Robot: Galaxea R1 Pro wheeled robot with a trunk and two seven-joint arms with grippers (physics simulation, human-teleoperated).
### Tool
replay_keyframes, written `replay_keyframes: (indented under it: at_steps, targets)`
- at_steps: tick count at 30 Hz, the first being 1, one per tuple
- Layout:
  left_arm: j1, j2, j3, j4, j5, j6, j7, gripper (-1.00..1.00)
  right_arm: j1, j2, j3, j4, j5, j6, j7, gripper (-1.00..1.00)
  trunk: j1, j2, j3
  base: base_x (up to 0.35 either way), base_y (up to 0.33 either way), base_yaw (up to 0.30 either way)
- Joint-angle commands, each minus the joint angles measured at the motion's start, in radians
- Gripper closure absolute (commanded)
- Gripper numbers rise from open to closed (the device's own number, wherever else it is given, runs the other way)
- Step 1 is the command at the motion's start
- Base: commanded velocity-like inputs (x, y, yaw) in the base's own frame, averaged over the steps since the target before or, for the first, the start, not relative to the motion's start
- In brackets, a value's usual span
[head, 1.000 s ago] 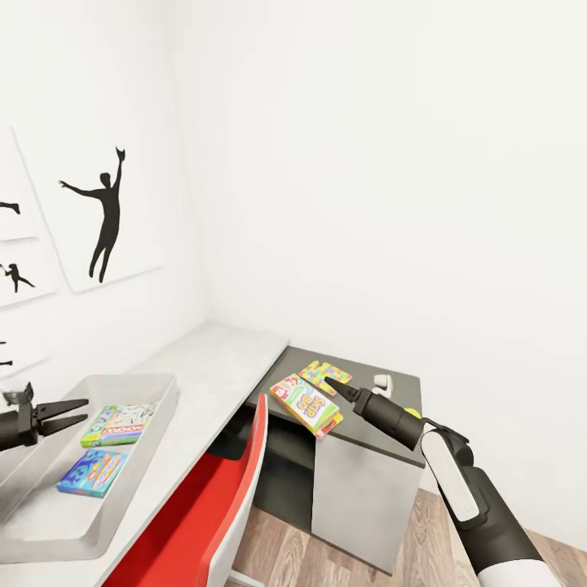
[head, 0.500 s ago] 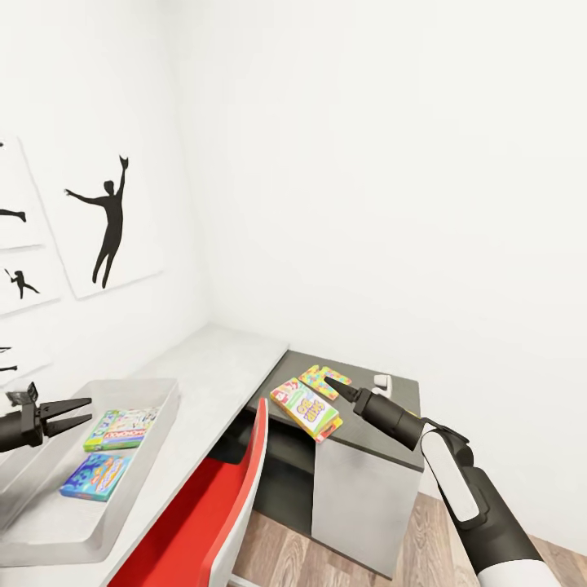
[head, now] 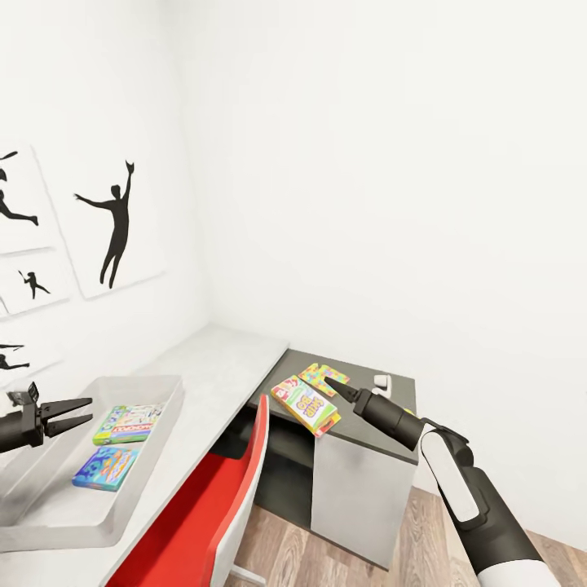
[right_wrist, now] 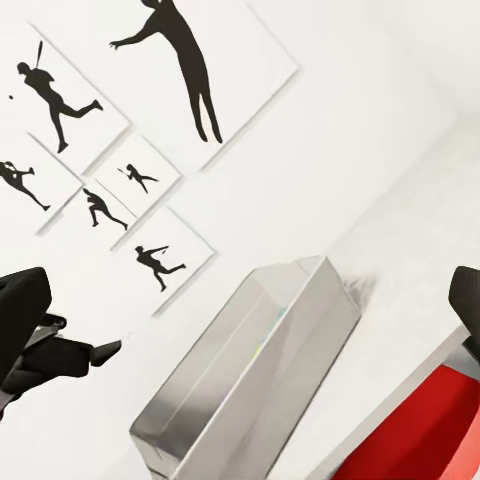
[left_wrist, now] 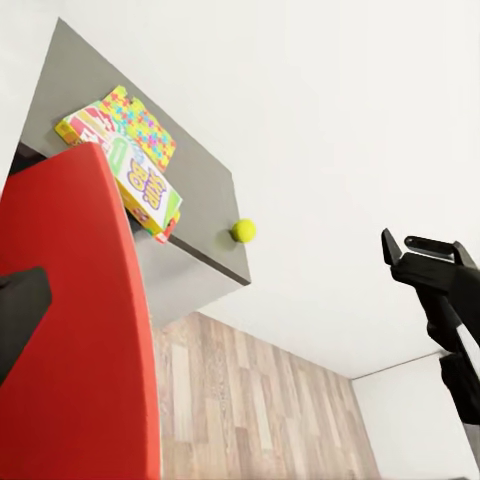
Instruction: Put all the toys in the child's room - the three board games (two on the bed and one on the table), the two jigsaw puzzles on the table, and the tennis ball on the table - inside the toy box on the table in the child's room.
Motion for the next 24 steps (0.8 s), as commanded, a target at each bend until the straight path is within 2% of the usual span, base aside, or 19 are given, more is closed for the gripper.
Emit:
replay_keyframes:
  at_steps: [1, 13, 24]
  targets:
    - [-0.001, 0.0, 0.0, 0.0, -0.001, 0.011, -0.004, -1.0, -0.001, -0.001, 0.001, 0.0, -0.008, 0.007, -0.002, -1.0, -0.004, 0.006, 0.001, -0.009, 0.0, 0.0]
    - [-0.001, 0.0, -0.001, -0.002, -0.001, 0.011, -0.004, -1.0, 0.017, -0.002, -0.008, -0.005, -0.012, 0.007, 0.0, -1.0, -0.05, 0.09, 0.049, -0.002, 0.0, 0.007]
    - [-0.001, 0.0, -0.001, -0.003, -0.001, 0.011, -0.004, -1.0, 0.021, -0.002, -0.013, -0.005, -0.012, 0.007, -0.001, -1.0, -0.092, 0.167, 0.096, -0.139, 0.0, 0.139]
